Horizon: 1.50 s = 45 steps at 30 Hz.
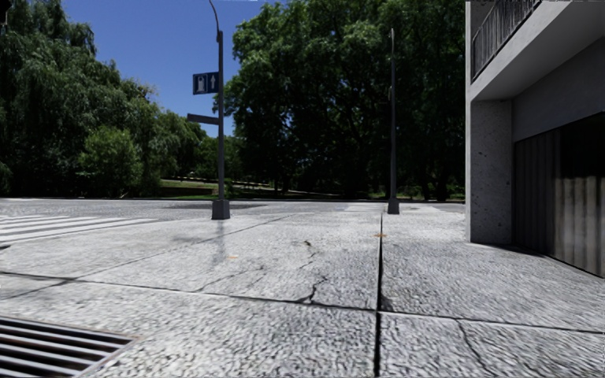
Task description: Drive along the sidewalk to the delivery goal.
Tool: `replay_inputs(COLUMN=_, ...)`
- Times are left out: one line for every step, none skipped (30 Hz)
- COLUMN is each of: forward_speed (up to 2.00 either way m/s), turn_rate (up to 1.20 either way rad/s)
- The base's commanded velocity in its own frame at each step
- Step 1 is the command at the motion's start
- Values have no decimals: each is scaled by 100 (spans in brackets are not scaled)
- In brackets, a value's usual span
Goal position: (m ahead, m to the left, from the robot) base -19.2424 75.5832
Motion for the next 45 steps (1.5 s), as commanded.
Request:
replay_inputs(forward_speed=195, turn_rate=53)
replay_inputs(forward_speed=195, turn_rate=53)
replay_inputs(forward_speed=195, turn_rate=53)
replay_inputs(forward_speed=195, turn_rate=53)
replay_inputs(forward_speed=195, turn_rate=53)
replay_inputs(forward_speed=195, turn_rate=53)
replay_inputs(forward_speed=195, turn_rate=53)
replay_inputs(forward_speed=195, turn_rate=53)
replay_inputs(forward_speed=195, turn_rate=53)
replay_inputs(forward_speed=195, turn_rate=53)
replay_inputs(forward_speed=195, turn_rate=53)
replay_inputs(forward_speed=195, turn_rate=53)
replay_inputs(forward_speed=195, turn_rate=53)
replay_inputs(forward_speed=195, turn_rate=53)
replay_inputs(forward_speed=195, turn_rate=53)
replay_inputs(forward_speed=195, turn_rate=53)
replay_inputs(forward_speed=195, turn_rate=51)
replay_inputs(forward_speed=195, turn_rate=42)
replay_inputs(forward_speed=195, turn_rate=33)
replay_inputs(forward_speed=195, turn_rate=33)
replay_inputs(forward_speed=195, turn_rate=30)
replay_inputs(forward_speed=195, turn_rate=30)
replay_inputs(forward_speed=195, turn_rate=29)
replay_inputs(forward_speed=195, turn_rate=29)
replay_inputs(forward_speed=195, turn_rate=25)
replay_inputs(forward_speed=195, turn_rate=17)
replay_inputs(forward_speed=195, turn_rate=13)
replay_inputs(forward_speed=195, turn_rate=13)
replay_inputs(forward_speed=195, turn_rate=12)
replay_inputs(forward_speed=195, turn_rate=18)
replay_inputs(forward_speed=195, turn_rate=24)
replay_inputs(forward_speed=195, turn_rate=24)
replay_inputs(forward_speed=195, turn_rate=28)
replay_inputs(forward_speed=195, turn_rate=33)
replay_inputs(forward_speed=195, turn_rate=37)
replay_inputs(forward_speed=195, turn_rate=37)
replay_inputs(forward_speed=195, turn_rate=38)
replay_inputs(forward_speed=195, turn_rate=39)
replay_inputs(forward_speed=195, turn_rate=41)
replay_inputs(forward_speed=195, turn_rate=41)
replay_inputs(forward_speed=195, turn_rate=47)
replay_inputs(forward_speed=195, turn_rate=49)
replay_inputs(forward_speed=195, turn_rate=49)
replay_inputs(forward_speed=195, turn_rate=50)
replay_inputs(forward_speed=195, turn_rate=50)
